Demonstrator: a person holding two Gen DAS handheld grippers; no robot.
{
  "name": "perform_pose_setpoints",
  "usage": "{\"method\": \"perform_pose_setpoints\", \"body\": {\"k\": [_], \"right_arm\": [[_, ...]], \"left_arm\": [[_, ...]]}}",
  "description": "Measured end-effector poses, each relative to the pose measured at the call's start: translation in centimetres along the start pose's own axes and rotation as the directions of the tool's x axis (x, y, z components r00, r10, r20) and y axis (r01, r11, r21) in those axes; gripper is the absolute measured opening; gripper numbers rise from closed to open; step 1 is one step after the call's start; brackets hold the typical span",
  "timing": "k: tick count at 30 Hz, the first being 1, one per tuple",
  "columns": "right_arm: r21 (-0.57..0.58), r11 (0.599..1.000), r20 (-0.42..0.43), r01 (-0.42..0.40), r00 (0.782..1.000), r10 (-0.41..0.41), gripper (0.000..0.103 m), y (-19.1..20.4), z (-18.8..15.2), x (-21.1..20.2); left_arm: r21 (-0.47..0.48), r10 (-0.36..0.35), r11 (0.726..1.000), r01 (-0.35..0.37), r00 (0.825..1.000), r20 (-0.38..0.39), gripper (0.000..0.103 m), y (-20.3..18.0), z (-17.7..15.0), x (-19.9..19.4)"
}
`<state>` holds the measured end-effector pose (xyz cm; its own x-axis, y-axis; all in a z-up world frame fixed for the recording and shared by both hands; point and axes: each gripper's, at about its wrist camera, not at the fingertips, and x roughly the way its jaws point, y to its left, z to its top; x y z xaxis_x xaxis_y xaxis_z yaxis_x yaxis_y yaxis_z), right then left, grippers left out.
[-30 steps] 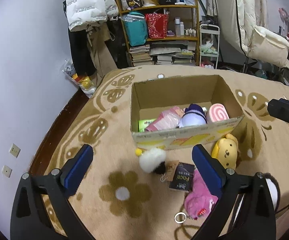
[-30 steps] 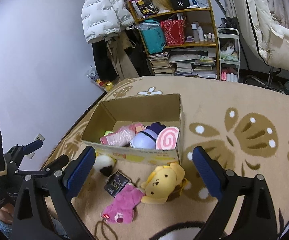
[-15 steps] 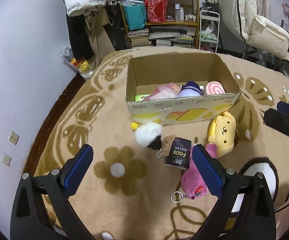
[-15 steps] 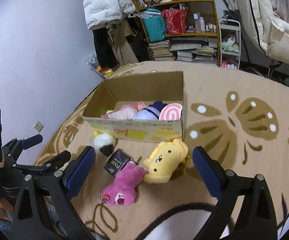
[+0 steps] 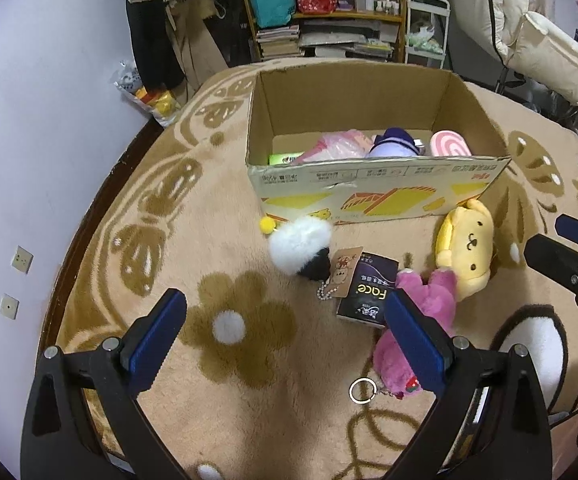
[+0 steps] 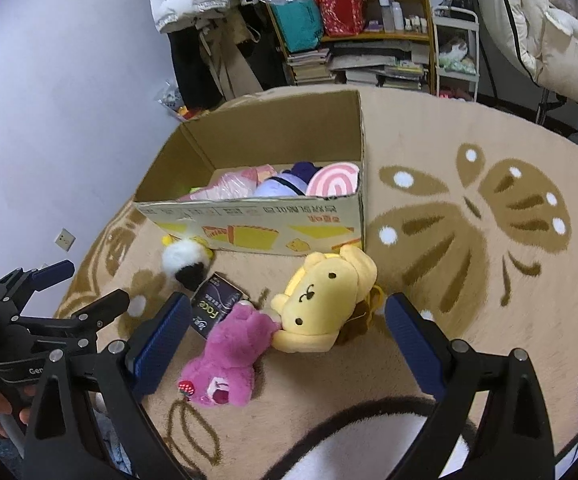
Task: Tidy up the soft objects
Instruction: 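Lower the left tool onto the white pompom while the right tool lowers onto the yellow plush dog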
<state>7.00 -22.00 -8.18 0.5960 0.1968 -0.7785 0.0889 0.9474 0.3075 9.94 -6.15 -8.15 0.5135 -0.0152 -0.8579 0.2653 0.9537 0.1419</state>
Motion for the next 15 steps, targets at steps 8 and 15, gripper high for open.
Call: {"method": "perform_pose_setpoints", "body": {"k": [8, 15], "right_arm": [[0.025, 1.0, -0.026, 0.006, 1.0, -0.006, 0.102, -0.6, 0.2, 1.8], [0.037, 0.999, -0.042, 0.009, 0.999, -0.007, 0.102, -0.9, 0.6, 3.2]], "left_arm": [[-0.007, 0.02, 1.0, -0.02, 1.0, -0.019, 0.098, 0.5, 1.1, 1.9], [-0.012, 0.011, 1.0, -0.011, 1.0, -0.027, 0.098, 0.7, 2.4, 3.7]]}}
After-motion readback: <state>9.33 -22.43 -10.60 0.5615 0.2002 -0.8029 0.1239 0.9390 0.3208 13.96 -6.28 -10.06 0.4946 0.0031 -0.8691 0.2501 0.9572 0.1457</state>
